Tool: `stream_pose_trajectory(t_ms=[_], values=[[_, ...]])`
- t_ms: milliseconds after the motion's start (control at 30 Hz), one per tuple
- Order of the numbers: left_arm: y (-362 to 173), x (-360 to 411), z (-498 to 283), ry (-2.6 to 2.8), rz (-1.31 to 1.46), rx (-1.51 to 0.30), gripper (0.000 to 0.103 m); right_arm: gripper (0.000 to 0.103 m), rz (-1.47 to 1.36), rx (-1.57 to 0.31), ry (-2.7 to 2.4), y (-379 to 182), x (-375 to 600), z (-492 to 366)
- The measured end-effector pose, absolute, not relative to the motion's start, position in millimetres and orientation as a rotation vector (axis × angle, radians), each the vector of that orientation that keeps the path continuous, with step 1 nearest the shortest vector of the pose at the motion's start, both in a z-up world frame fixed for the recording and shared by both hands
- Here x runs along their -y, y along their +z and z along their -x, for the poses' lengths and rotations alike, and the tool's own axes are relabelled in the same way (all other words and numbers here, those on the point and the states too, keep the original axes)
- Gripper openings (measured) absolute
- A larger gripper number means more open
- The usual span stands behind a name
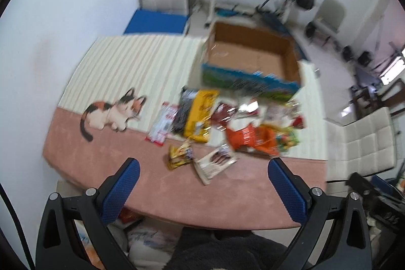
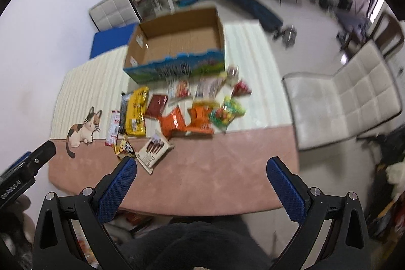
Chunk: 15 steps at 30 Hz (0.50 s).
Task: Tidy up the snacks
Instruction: 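Grasp the yellow-black bag with the left tool while the right tool grasps the clear biscuit bag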
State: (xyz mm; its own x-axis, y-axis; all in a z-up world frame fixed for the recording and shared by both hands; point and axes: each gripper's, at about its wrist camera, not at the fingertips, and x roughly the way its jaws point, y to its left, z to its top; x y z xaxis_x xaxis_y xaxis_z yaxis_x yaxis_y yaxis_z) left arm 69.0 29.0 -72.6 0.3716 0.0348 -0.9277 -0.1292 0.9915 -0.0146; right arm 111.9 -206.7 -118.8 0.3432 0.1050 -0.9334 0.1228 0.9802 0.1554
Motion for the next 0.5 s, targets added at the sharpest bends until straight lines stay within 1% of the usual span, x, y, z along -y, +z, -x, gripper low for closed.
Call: stream_pose_trajectory(t_ms=[133, 267, 500], values=[[-123.9, -44.0, -99.9, 0.13, 0.095, -1.292, 0.103, 0.103, -0.267, -1.318, -0.011, -180.9, 213.6, -152.1], [-165.0, -53.7, -130.2, 0.153, 0.087, -1.345, 0.103, 0.103, -0.288, -1.38, -0.018, -234.4, 218.0, -192.8], [-232.8, -61.6, -192.2, 0.162, 0.108, -1.424, 0.103, 0.103, -0.332, -1.447, -0.01, -309.2, 221.2, -274.5]])
